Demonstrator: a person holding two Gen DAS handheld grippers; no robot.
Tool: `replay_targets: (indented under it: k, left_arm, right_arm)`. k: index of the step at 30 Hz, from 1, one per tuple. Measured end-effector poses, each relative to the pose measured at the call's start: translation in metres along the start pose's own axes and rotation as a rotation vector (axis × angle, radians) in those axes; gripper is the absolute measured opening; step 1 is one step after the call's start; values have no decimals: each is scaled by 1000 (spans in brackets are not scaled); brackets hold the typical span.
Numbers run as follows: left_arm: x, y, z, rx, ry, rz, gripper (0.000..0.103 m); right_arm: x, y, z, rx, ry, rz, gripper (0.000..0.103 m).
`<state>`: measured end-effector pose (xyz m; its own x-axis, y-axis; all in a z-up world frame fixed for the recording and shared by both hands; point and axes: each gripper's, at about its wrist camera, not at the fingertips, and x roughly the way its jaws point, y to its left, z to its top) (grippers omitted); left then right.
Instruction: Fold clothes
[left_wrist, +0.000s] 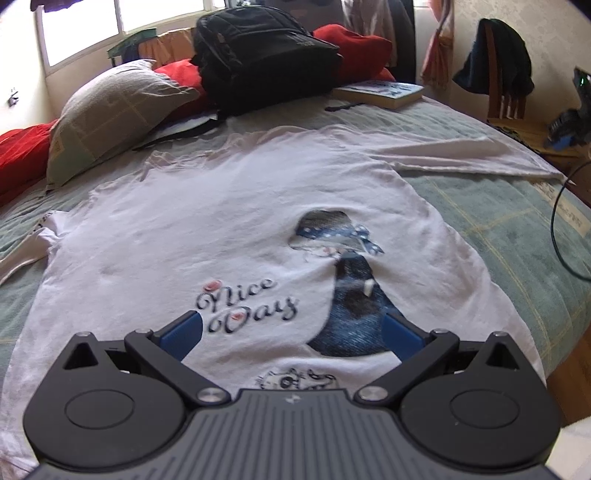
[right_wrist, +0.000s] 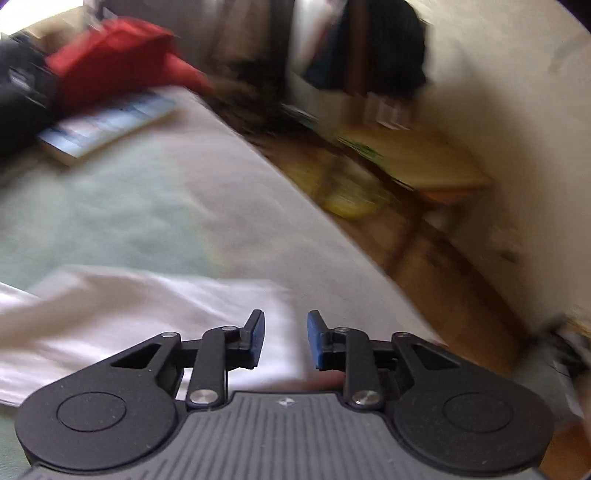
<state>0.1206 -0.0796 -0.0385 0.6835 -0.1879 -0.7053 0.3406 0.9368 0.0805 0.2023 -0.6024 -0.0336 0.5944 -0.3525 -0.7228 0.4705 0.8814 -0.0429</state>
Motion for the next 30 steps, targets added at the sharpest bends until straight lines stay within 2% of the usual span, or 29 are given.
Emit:
replay_targets:
  k: [2, 3, 5, 9, 12, 16, 21, 23, 24, 25, 30]
  left_arm:
    - [0, 3, 1, -7, -6, 3, 102]
    - [-1, 4, 1, -9, -7, 1, 102]
    - [0, 5, 0, -9, -5, -2, 102]
    - [0, 8, -3, -18, 1, 4, 102]
    - [0, 13, -4, -31, 3, 8, 102]
    - [3, 18, -5, -47, 4, -2, 102]
    - [9, 22, -5, -53, 7, -18, 102]
    - [12, 24, -6, -59, 11, -22, 102]
    - [13, 25, -6, -60, 13, -24, 102]
    - [14, 26, -6, -61, 14, -24, 102]
    - [17, 31, -8, -74, 19, -23, 102]
  right_arm:
    - [-8, 27, 9, -46, -49, 177, 32]
    - [-9, 42, 13, -79, -63, 255, 36]
    - [-6, 79, 21, -164, -75, 374, 41]
    - [16, 144, 32, -311, -34, 508, 43]
    - [35, 180, 36, -383, 15, 577, 43]
    - [48, 212, 33, -502, 41, 595, 43]
    - [55, 226, 24, -606, 73, 597, 41]
    - [54, 230, 21, -632, 67, 593, 26]
    - [53, 233, 20, -640, 58, 592, 13]
    - [51, 236, 18, -652, 48, 586, 7]
    - [48, 247, 19, -673, 13, 550, 3]
